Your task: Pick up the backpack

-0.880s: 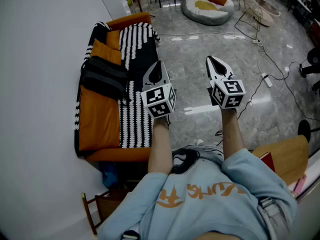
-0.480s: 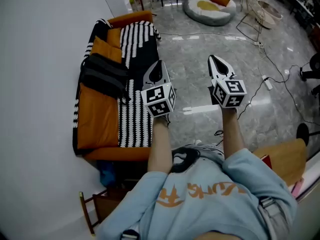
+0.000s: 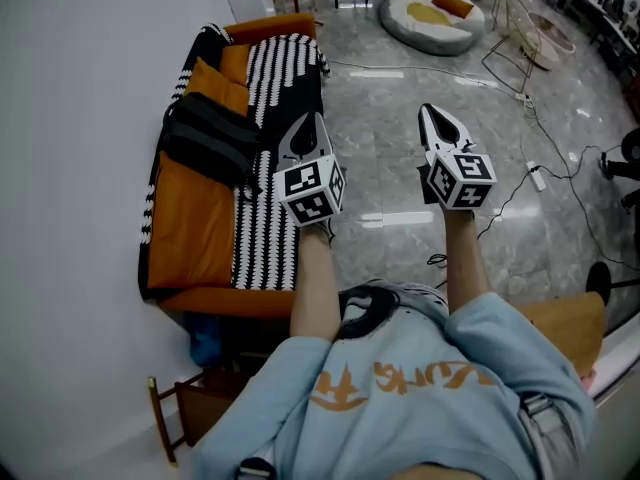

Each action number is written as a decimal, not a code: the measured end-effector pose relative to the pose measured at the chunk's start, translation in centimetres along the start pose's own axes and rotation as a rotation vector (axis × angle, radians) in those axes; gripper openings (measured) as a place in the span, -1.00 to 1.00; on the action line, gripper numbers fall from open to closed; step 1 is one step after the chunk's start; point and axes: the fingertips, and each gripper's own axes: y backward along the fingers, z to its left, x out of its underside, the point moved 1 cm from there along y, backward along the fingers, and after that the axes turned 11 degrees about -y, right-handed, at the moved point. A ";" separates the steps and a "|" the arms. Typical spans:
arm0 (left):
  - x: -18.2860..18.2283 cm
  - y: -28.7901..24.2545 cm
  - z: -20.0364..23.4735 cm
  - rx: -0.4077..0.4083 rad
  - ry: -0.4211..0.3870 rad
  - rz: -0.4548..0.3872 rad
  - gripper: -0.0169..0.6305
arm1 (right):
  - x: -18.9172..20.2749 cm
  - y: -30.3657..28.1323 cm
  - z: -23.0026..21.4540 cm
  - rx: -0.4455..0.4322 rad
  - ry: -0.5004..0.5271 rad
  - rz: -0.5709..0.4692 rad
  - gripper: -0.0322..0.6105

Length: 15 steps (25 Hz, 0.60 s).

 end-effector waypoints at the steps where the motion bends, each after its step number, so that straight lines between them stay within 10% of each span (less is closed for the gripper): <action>1: 0.1 -0.1 0.4 -0.004 0.000 0.000 -0.89 | 0.1 -0.3 0.3 -0.005 0.003 0.000 -0.91; 15: 1.3 -2.3 3.4 -0.022 0.003 0.015 -0.89 | 0.4 -3.9 0.2 -0.021 -0.009 0.003 -0.91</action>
